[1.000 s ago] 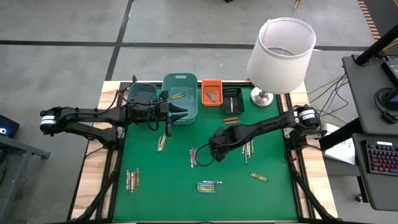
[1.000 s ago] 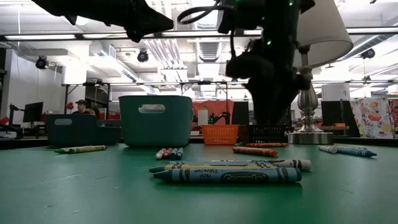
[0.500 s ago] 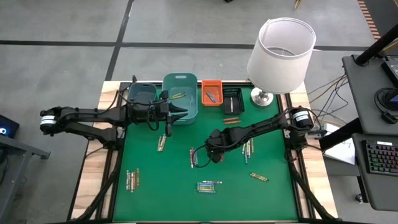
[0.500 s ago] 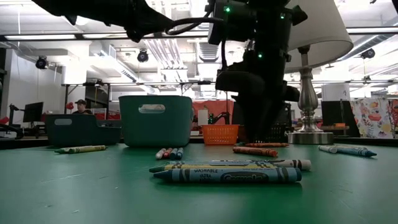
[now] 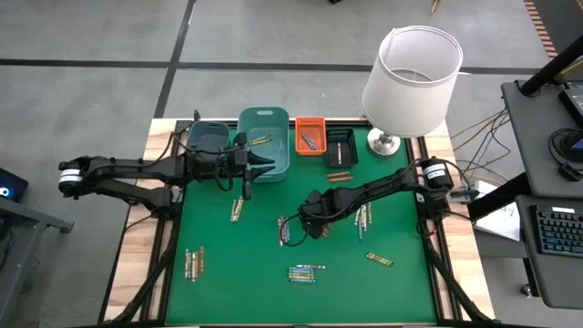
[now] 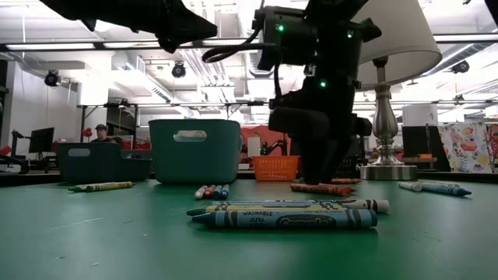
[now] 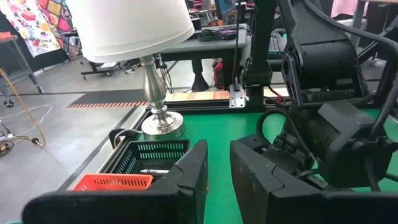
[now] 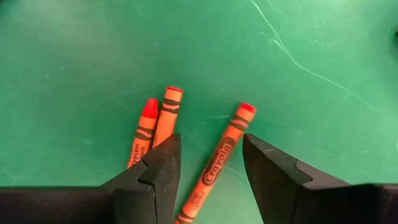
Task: Sort crayons
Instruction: Put the orange crayon into the blue bin
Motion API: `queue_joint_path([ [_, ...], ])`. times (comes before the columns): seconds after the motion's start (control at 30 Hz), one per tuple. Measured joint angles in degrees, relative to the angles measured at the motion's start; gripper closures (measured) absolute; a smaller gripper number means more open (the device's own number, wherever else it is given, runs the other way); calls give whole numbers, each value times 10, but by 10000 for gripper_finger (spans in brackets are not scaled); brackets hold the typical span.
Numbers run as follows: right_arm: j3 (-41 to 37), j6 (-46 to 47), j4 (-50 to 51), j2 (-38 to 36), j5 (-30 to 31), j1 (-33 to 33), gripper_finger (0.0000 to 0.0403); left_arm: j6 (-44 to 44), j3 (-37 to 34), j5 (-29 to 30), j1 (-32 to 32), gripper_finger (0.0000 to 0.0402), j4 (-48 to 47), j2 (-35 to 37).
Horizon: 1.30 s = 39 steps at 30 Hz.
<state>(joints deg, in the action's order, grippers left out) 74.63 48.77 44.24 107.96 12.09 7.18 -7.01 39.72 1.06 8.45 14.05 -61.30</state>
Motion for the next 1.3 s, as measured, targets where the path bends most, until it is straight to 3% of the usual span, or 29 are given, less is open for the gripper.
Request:
queue_joint_path([
  [0.43,-4,-22,4,0,11,-16,255,5,0,0,0,350,0,-2],
  [0.73,-10,-64,3,0,15,-34,384,16,0,0,0,350,1,-5],
  [1.13,-13,-157,-12,-62,28,-43,391,51,0,-20,0,350,5,-33],
  [1.3,-52,-226,-125,-140,32,-41,394,66,-22,-48,-11,350,71,-42],
])
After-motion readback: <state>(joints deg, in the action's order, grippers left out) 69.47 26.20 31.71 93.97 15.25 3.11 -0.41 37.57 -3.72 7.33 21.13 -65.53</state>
